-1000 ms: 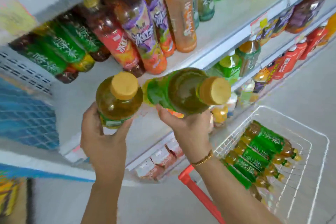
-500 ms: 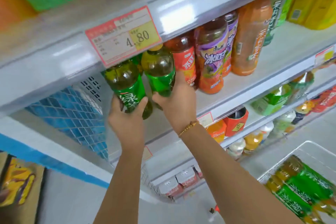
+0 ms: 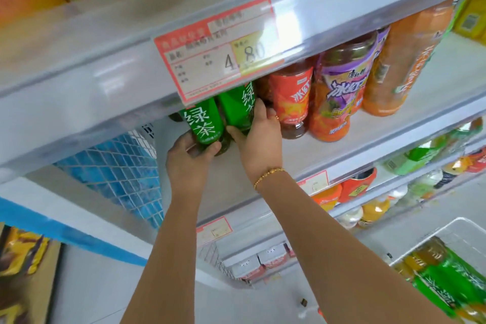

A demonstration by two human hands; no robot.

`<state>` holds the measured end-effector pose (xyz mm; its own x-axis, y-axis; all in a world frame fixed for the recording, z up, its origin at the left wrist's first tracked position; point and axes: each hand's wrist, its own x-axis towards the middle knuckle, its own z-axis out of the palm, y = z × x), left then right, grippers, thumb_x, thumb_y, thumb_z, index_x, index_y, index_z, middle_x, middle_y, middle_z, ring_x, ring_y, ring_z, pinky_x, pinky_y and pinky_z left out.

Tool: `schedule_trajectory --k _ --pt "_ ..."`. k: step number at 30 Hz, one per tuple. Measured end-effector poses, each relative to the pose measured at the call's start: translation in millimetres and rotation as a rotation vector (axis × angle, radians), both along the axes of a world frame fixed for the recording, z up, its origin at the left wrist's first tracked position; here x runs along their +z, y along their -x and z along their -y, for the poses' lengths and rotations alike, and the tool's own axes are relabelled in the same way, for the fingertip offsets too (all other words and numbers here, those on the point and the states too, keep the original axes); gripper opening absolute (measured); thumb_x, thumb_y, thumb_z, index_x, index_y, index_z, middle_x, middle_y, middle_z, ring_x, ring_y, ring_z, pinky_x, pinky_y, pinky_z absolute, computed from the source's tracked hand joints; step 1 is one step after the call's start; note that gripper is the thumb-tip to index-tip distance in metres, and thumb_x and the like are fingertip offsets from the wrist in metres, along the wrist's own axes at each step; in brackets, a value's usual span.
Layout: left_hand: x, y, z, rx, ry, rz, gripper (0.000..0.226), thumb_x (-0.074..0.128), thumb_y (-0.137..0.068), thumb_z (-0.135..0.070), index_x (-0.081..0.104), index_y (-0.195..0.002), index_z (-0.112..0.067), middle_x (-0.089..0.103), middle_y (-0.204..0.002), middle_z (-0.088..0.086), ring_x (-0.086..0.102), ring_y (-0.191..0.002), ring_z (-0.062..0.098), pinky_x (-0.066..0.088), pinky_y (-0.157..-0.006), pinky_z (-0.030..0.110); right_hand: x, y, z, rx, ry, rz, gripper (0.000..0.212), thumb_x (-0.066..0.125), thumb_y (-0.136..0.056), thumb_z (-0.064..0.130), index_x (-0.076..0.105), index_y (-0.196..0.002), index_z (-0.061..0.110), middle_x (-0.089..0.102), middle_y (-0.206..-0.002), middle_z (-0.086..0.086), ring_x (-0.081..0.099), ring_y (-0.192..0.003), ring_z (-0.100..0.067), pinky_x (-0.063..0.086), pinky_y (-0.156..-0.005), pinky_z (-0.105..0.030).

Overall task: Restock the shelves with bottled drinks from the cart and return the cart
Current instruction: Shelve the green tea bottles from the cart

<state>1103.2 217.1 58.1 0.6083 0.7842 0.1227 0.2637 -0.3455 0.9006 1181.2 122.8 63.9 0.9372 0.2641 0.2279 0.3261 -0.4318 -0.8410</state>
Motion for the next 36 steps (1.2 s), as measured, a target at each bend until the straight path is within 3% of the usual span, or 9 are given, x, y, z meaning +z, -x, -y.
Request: schedule_trajectory --k 4,7,15,21,27,29,33,36 --pt "1.9 -19.4 -11.5 0.051 -0.026 -0.002 0.044 0.081 -0.070 -0.016 0.065 -0.110 -0.008 0.069 -0.101 -0.002 0.065 -0.088 0.010 0.049 -0.079 0.016 5.1 -12.8 -20.3 -0.061 0.008 -0.050 0.062 0.069 -0.081 0.020 0.039 -0.133 0.003 0.049 -0.127 -0.018 0.047 -0.116 -0.034 0.039 -0.093 -0.037" --pt "2.4 -30.1 -20.2 0.068 -0.033 -0.016 0.045 0.082 -0.069 -0.019 0.063 -0.108 -0.008 0.065 -0.100 -0.003 0.062 -0.088 0.008 0.046 -0.076 0.015 2.2 -16.0 -24.7 -0.045 0.032 -0.062 0.060 0.059 -0.086 0.011 0.032 -0.139 0.004 0.046 -0.132 -0.017 0.046 -0.119 -0.032 0.037 -0.091 -0.033" --pt "-2.5 -51.6 -30.3 0.099 -0.012 0.053 0.052 0.083 -0.068 -0.015 0.058 -0.112 -0.002 0.061 -0.096 -0.001 0.059 -0.080 0.005 0.045 -0.063 0.001 7.2 -32.4 -38.6 -0.096 0.100 -0.043 0.044 0.052 -0.089 0.004 0.033 -0.129 0.004 0.056 -0.119 -0.016 0.060 -0.105 -0.032 0.046 -0.078 -0.035" --pt "-6.2 -59.3 -35.5 0.113 -0.031 0.055 0.059 0.084 -0.066 -0.020 0.055 -0.114 -0.004 0.060 -0.098 0.000 0.059 -0.085 0.008 0.047 -0.066 0.005 -5.0 -24.9 -36.6 -0.132 0.001 0.099 0.040 0.044 -0.080 -0.012 0.045 -0.118 0.001 0.045 -0.124 -0.020 0.048 -0.109 -0.037 0.038 -0.092 -0.038" --pt "-7.9 -61.3 -37.3 0.129 -0.006 0.042 0.064 0.085 -0.066 -0.022 0.051 -0.117 -0.005 0.057 -0.106 0.004 0.058 -0.095 0.012 0.047 -0.072 0.010 -9.9 -31.6 -35.9 -0.107 0.099 0.100 0.037 0.046 -0.086 -0.006 0.046 -0.122 0.001 0.053 -0.114 -0.020 0.053 -0.102 -0.037 0.040 -0.086 -0.038" --pt "-9.0 -62.6 -37.0 0.128 -0.013 0.053 0.063 0.084 -0.066 -0.021 0.050 -0.117 -0.003 0.057 -0.105 0.005 0.059 -0.095 0.013 0.048 -0.074 0.012 -9.1 -32.0 -35.3 -0.098 0.115 0.095 0.034 0.049 -0.087 -0.003 0.046 -0.120 0.002 0.051 -0.116 -0.019 0.054 -0.101 -0.036 0.043 -0.084 -0.038" --pt "-9.4 -66.6 -28.4 0.161 -0.112 0.040 0.059 0.083 -0.068 -0.023 0.051 -0.113 -0.001 0.057 -0.100 0.005 0.057 -0.087 0.011 0.041 -0.061 0.007 -3.1 -27.7 -33.7 -0.073 0.169 0.074 0.037 0.049 -0.088 0.000 0.041 -0.124 0.003 0.040 -0.131 -0.019 0.055 -0.106 -0.035 0.045 -0.083 -0.037" --pt "-6.7 -65.4 -26.1 0.162 -0.136 0.000 0.059 0.082 -0.069 -0.025 0.053 -0.114 -0.001 0.059 -0.102 0.005 0.057 -0.088 0.011 0.041 -0.069 0.011 5.6 -23.5 -28.8 -0.036 0.172 0.023 0.039 0.048 -0.087 -0.002 0.039 -0.124 0.003 0.038 -0.133 -0.020 0.056 -0.107 -0.035 0.045 -0.085 -0.035"
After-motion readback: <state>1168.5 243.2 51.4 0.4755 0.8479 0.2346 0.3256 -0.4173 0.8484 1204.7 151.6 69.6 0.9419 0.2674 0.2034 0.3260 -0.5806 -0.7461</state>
